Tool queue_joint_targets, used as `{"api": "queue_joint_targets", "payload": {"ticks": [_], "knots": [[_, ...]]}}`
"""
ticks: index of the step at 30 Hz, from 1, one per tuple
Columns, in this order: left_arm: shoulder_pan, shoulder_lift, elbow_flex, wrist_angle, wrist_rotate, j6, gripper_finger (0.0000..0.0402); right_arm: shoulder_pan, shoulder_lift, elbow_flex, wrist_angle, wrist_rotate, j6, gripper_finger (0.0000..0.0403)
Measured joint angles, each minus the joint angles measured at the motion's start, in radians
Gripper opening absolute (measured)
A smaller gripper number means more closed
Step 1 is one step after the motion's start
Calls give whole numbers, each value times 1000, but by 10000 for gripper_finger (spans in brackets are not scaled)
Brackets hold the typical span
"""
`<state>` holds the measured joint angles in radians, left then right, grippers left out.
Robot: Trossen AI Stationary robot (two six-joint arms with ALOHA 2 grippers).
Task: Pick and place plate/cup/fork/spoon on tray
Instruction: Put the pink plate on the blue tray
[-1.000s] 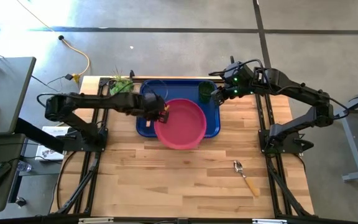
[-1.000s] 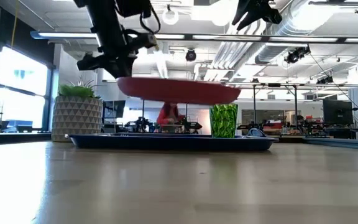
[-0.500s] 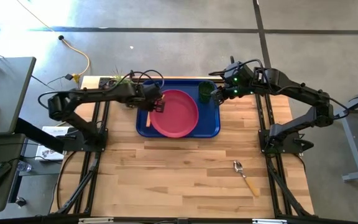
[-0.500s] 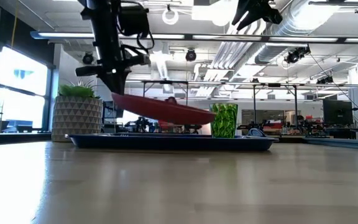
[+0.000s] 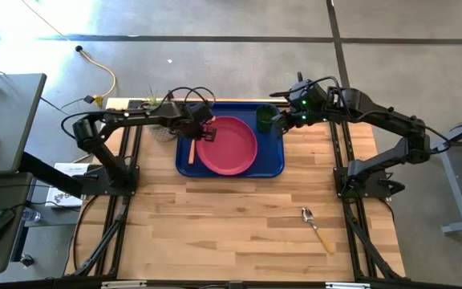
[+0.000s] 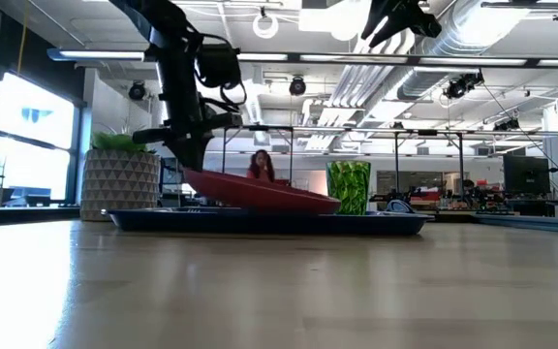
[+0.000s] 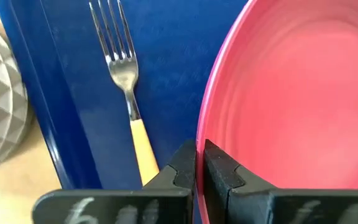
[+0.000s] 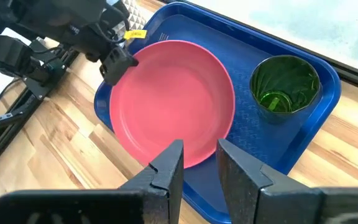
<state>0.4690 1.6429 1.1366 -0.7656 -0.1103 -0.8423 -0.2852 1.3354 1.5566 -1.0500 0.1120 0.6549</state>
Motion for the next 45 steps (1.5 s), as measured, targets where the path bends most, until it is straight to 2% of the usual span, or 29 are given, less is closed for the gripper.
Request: {"api": "queue_joint_targets", "payload": {"ticks": [9,17,33,45], "knots": [[66,6,0,24,16,36,1,0,0,0,0,22,14,87],[71,90,0,76,78,41,1,0,0,0,0,36,22,87],[68,109,1,77,9,61,5,0,0,0,0,33,18,87],[68,109,1,81,15,69,7,0,0,0,0,30,19,87]]}}
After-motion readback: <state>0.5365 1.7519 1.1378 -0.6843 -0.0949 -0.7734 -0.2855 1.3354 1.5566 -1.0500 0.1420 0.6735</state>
